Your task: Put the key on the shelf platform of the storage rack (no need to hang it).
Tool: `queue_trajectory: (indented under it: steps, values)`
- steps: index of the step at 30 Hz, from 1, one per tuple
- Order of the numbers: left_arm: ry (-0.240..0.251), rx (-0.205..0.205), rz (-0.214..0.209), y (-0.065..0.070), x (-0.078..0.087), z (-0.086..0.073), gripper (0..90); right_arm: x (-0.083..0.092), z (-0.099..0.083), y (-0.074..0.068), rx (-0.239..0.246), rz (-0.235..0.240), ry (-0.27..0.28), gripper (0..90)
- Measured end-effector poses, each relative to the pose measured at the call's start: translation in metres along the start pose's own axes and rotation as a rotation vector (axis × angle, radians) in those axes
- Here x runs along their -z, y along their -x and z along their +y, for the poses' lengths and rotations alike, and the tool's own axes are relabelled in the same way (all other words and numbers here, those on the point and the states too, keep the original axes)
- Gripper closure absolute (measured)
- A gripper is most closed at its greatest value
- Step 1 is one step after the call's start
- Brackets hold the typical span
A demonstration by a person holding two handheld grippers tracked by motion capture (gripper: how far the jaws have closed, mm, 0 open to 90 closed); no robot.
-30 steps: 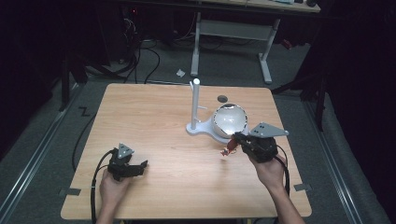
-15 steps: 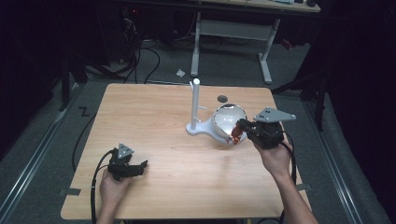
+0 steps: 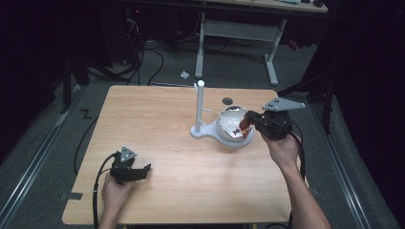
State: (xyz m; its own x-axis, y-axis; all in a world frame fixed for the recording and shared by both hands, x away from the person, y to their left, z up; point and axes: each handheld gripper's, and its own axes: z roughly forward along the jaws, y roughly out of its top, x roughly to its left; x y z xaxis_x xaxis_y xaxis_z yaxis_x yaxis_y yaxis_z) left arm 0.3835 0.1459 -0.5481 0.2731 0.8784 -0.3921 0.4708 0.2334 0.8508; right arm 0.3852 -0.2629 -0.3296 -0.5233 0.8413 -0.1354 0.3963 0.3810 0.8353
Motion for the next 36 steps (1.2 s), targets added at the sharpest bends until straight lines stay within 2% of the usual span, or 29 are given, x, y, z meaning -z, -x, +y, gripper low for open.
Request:
queue_trajectory:
  steps: [7, 27, 36]
  values:
    - [0.0, 0.0, 0.0, 0.0, 0.0, 0.0, 20.1, -0.011, 0.005, 0.008, -0.023, -0.009, -0.009, 85.8]
    - [0.002, 0.002, 0.001, 0.0, 0.0, 0.0, 20.2, -0.051, 0.005, 0.008, -0.039, -0.02, -0.054, 85.8]
    - [0.0, 0.001, 0.001, 0.0, 0.0, 0.0, 20.1, -0.067, -0.002, 0.012, -0.064, -0.038, -0.079, 85.7]
